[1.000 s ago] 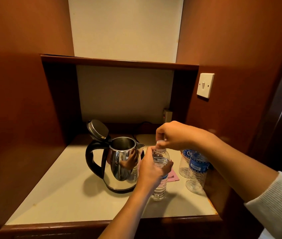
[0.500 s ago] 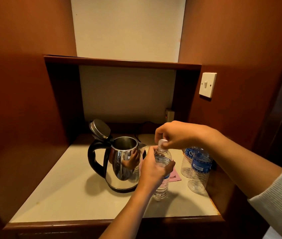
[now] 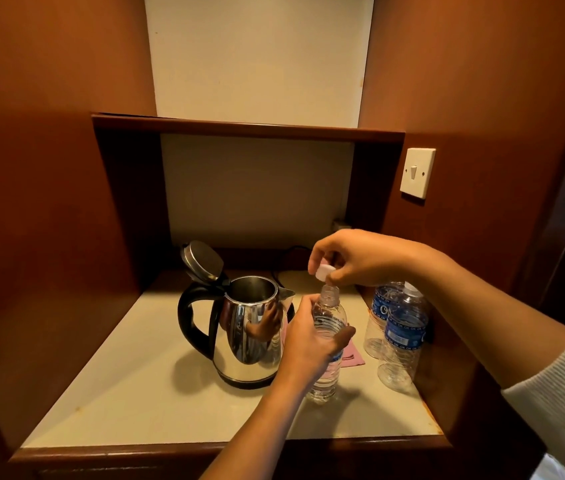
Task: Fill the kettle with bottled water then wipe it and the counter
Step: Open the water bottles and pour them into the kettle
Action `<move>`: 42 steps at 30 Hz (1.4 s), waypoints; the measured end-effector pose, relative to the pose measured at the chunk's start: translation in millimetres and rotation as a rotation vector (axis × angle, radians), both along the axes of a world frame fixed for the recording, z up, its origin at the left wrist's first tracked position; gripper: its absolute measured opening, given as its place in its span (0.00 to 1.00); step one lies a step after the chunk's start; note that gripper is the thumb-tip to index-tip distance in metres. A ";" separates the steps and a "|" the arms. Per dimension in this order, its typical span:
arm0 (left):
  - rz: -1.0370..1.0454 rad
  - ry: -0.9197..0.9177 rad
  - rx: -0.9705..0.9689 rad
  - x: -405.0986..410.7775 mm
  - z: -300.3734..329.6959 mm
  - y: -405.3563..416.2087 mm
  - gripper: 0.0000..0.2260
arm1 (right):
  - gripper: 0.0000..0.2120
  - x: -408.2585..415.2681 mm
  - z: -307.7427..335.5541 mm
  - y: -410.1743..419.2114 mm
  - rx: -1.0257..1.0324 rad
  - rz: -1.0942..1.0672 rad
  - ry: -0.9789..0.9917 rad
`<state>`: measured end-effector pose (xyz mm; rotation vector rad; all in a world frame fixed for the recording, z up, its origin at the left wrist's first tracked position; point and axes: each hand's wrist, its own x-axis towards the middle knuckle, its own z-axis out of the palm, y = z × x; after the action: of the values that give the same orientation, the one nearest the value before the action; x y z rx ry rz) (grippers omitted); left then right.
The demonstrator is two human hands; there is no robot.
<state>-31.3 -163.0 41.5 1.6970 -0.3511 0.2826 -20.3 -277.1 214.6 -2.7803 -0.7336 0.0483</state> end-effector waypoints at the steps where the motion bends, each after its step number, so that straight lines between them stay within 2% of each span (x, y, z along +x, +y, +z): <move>1: -0.002 0.000 -0.001 -1.2 0.1 0.2 0.23 | 0.08 -0.9 1.6 -1.5 0.070 -0.024 -0.001; 3: -0.008 -0.007 -0.018 -2.1 -0.9 0.8 0.28 | 0.09 -1.3 -1.3 -4.2 0.207 -0.096 -0.014; 5: -0.001 -0.016 -0.044 -2.3 -0.5 3.3 0.37 | 0.14 -3.2 -11.4 -6.4 0.350 -0.175 -0.009; 7: 0.035 -0.050 -0.057 -2.5 4.3 6.6 0.40 | 0.17 -6.8 -25.5 -8.8 0.568 -0.252 0.007; 10: 0.134 -0.190 -0.056 -6.2 22.5 12.1 0.33 | 0.20 -15.6 -47.3 -10.7 0.872 -0.325 0.007; 12: 0.159 -0.280 -0.062 -9.6 35.7 16.5 0.26 | 0.21 -23.9 -59.7 -8.3 1.001 -0.314 0.009; 17: 0.154 -0.450 0.023 -21.4 56.7 27.1 0.14 | 0.16 -40.3 -77.2 6.5 1.128 -0.266 0.006; 20: 0.181 -0.467 -0.006 -28.3 57.5 37.8 0.12 | 0.17 -46.1 -87.8 11.3 1.252 -0.327 -0.143; 23: 0.246 -0.448 -0.014 -39.1 46.1 61.2 0.11 | 0.14 -48.7 -113.0 13.2 1.232 -0.469 -0.314; 28: 0.461 -0.364 0.066 -48.1 -6.0 123.7 0.08 | 0.36 -42.9 -162.1 31.2 1.085 -0.505 -0.124; 30: 0.534 -0.288 0.153 -42.4 -31.1 151.0 0.09 | 0.40 -38.5 -175.9 38.1 1.081 -0.484 -0.094; 35: 0.681 0.056 0.451 -20.2 -83.3 207.6 0.07 | 0.34 -32.7 -189.4 48.6 1.164 -0.513 -0.086; 42: 0.678 0.145 0.725 0.1 -89.9 218.3 0.06 | 0.34 -30.1 -191.0 47.6 1.164 -0.500 -0.112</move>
<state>-31.2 55.2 -48.4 2.5107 0.2909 0.5675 -50.4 -229.5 23.6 -1.7466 0.0102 -0.4716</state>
